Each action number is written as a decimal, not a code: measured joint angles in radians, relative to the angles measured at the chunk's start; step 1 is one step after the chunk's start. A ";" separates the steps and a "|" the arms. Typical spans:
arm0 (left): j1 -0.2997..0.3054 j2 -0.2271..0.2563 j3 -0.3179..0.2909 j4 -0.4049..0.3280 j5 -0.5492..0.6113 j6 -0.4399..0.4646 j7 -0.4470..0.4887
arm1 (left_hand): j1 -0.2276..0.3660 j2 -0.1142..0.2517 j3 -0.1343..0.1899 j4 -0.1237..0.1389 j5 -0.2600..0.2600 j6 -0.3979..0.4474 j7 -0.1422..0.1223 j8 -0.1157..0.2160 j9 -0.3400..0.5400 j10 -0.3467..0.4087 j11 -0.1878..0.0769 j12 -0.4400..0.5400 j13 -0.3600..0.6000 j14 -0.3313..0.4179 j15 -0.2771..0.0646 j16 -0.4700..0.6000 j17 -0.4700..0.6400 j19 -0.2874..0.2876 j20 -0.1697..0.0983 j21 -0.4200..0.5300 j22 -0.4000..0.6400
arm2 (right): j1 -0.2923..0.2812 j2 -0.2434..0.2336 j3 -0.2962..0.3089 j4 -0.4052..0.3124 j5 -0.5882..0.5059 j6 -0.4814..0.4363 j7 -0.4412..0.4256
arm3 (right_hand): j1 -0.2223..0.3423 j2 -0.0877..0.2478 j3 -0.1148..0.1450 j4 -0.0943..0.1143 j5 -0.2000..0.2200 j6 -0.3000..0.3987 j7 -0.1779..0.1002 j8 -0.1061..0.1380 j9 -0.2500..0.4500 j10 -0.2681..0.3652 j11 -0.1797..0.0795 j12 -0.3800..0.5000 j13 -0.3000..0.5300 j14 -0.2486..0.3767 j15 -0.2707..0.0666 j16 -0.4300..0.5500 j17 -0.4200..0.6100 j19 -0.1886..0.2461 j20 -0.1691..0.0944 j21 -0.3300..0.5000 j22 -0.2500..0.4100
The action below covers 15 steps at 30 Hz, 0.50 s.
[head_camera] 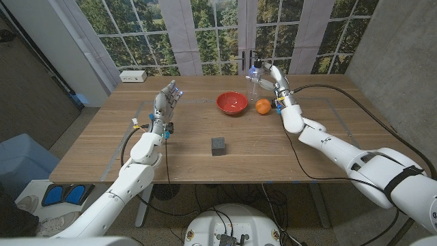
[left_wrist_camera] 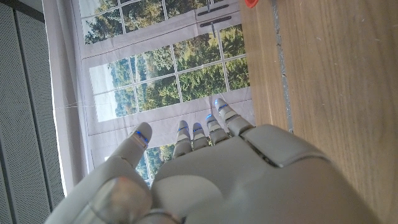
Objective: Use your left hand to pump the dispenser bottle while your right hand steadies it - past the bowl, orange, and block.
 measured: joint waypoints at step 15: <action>-0.014 0.009 -0.002 0.016 -0.008 0.005 -0.018 | -0.003 0.003 0.000 0.000 0.000 0.003 -0.004 0.000 0.000 0.029 0.007 0.007 0.000 0.016 -0.002 0.000 0.000 0.000 0.000 0.000 0.000 | 0.022 0.002 -0.020 -0.023 -0.006 -0.056 0.039 | 0.000 0.000 -0.001 0.001 0.000 0.000 0.000 0.004 0.000 0.000 0.000 -0.001 0.000 0.000 0.000 -0.004 0.008 -0.011 0.000 0.007 -0.008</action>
